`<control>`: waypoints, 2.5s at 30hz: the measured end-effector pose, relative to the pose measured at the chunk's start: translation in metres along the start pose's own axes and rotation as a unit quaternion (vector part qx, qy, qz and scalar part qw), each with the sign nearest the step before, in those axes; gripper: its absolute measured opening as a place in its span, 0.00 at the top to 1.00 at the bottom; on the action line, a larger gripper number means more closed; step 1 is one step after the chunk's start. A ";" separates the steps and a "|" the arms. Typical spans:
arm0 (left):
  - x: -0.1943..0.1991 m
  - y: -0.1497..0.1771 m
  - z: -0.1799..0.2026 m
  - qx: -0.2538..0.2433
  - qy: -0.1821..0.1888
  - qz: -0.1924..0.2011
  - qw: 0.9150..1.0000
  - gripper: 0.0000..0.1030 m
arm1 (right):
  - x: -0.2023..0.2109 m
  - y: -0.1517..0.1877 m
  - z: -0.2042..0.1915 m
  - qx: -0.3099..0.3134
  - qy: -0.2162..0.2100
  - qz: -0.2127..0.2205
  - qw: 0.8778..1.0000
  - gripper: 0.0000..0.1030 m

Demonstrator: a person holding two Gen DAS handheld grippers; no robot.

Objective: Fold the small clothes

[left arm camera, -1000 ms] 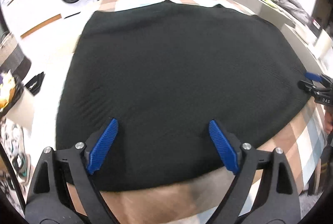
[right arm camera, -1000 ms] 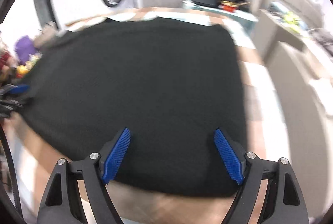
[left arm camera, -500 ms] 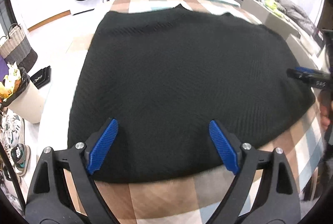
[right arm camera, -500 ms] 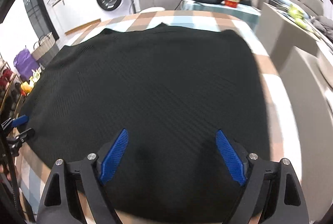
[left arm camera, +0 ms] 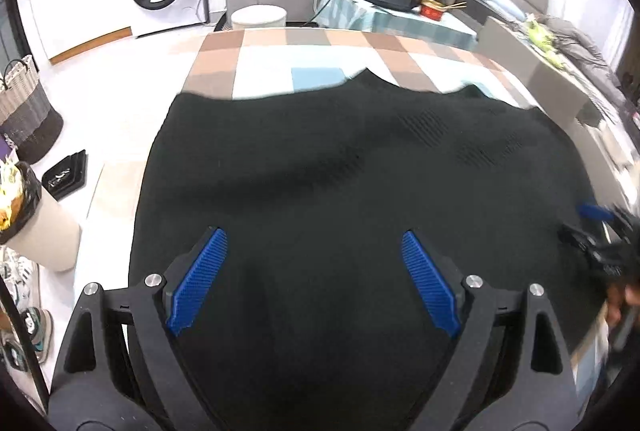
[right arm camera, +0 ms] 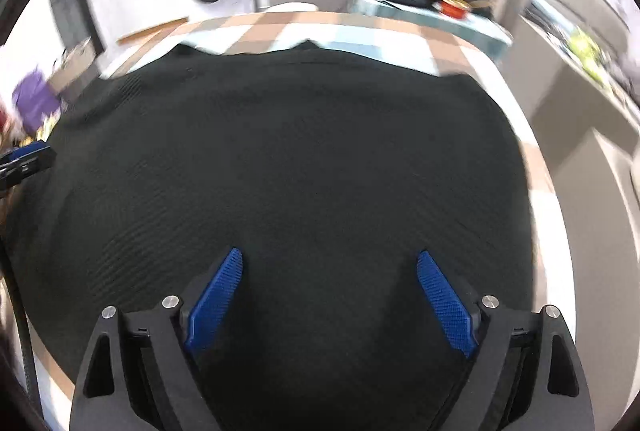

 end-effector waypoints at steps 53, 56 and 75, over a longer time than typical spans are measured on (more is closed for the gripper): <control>0.110 0.159 -0.060 0.111 -0.086 0.035 0.989 0.15 | 0.056 0.059 0.001 -0.001 -0.016 0.022 1.000 0.11; 0.098 0.166 -0.072 0.126 -0.100 0.009 0.987 0.29 | 0.054 0.054 -0.009 0.009 -0.028 0.024 0.999 0.11; 0.113 0.126 -0.050 0.134 -0.001 0.057 0.989 0.89 | 0.047 0.049 -0.010 -0.006 -0.039 0.026 0.999 0.11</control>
Point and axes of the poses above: each gripper's, at about its wrist camera, not at the fingertips, and x roughly against the way its jaws point, z to its right, y to its underside, the point moved 7 cm from there along -x, roughly the way its jaws point, and after that the axes turned 2 degrees about y, right-handed, at the moved point
